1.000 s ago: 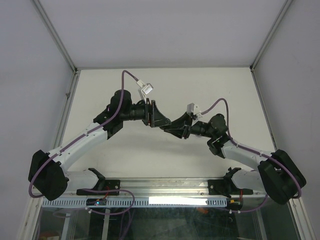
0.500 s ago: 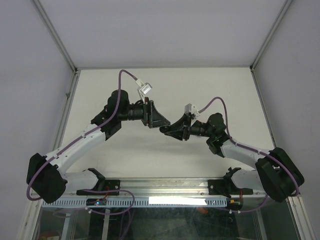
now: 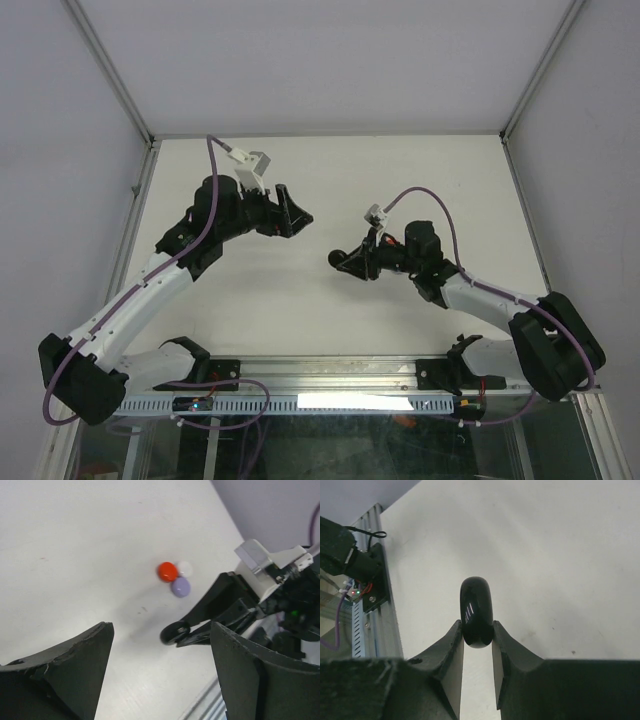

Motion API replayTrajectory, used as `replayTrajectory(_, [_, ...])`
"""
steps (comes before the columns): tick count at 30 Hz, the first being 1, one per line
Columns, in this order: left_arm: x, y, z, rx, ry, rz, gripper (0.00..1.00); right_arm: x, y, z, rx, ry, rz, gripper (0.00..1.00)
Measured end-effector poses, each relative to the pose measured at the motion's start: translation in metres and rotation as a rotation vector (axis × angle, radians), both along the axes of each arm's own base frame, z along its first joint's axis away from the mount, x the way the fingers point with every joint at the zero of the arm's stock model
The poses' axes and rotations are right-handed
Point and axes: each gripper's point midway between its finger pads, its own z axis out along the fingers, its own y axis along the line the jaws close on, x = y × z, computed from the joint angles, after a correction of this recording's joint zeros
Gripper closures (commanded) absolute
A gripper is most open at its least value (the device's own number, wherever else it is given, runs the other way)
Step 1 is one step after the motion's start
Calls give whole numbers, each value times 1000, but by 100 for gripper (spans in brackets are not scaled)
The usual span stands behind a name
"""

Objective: Insert the wireless bluetooth earbuds into the charging case
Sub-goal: Place the charging case at the center of the board, then reset both arms

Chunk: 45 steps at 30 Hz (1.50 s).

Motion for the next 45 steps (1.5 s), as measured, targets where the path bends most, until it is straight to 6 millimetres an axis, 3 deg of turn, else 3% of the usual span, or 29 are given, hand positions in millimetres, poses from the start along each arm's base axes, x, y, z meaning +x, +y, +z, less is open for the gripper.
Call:
replayTrajectory(9, [40, 91, -33, 257, -15, 404, 8, 29, -34, -63, -164, 288, -242, 99])
replayTrajectory(15, [55, 166, -85, 358, 107, 619, 4, 44, -57, -99, -251, 441, -395, 96])
replayTrajectory(18, [59, 206, -100, 362, 175, 730, 3, 49, -70, -112, -287, 490, -470, 89])
replayTrajectory(20, [60, 219, -102, 346, 194, 765, 1, 53, -76, -115, -295, 512, -508, 83])
replayTrajectory(28, [55, 217, -88, 290, 155, 752, 1, 65, -95, -116, -345, 515, -624, 50])
replayTrajectory(34, [45, 210, -64, 216, 78, 729, 1, 64, -108, -100, -360, 479, -687, 40])
replayTrajectory(40, [25, 201, -24, 105, -20, 706, 1, 59, -117, -62, -318, 402, -724, 30])
replayTrajectory(43, [8, 199, 1, 46, -94, 704, 1, 53, -125, -34, -286, 336, -746, 24])
replayTrajectory(45, [-7, 198, 19, 5, -147, 699, 1, 47, -133, -8, -255, 268, -771, 11])
